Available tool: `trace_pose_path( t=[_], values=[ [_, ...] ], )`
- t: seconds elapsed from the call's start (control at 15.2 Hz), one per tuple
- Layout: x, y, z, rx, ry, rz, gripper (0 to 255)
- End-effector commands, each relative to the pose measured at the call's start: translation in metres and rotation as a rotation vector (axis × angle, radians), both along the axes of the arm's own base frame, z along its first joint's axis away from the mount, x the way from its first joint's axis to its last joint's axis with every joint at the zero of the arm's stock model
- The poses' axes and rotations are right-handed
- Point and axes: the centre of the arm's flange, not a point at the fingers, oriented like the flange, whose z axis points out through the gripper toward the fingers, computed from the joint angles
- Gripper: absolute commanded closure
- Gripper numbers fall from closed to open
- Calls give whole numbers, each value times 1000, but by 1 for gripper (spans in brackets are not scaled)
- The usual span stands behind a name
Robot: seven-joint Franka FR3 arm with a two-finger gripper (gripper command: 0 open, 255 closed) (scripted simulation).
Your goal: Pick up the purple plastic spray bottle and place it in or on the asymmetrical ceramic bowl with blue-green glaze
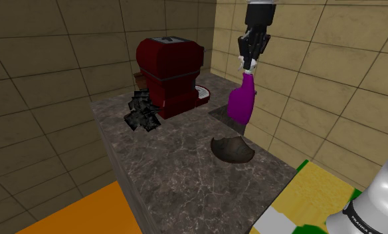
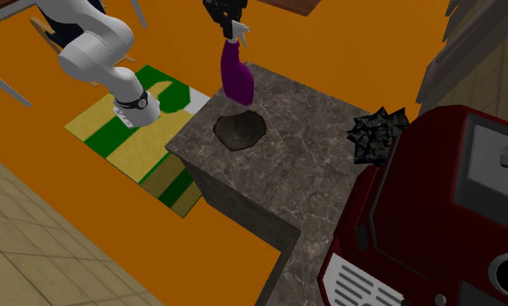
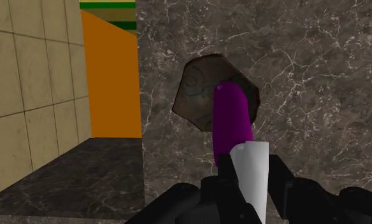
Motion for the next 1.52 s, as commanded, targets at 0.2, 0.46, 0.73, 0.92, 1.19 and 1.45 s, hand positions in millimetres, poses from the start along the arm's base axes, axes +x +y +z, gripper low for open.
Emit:
trace_pose_path(
  t=[0.2, 0.46, 0.73, 0.92, 1.19, 1.45],
  values=[
    [-1, -1, -26, 0, -1, 0, 255],
    [-1, -1, -47, 0, -1, 0, 255],
    [-1, -1, -69, 0, -1, 0, 255],
    [-1, -1, -84, 0, -1, 0, 255],
    [-1, -1, -106, 0, -1, 0, 255],
    [-1, -1, -127, 0, -1, 0, 255]
  ],
)
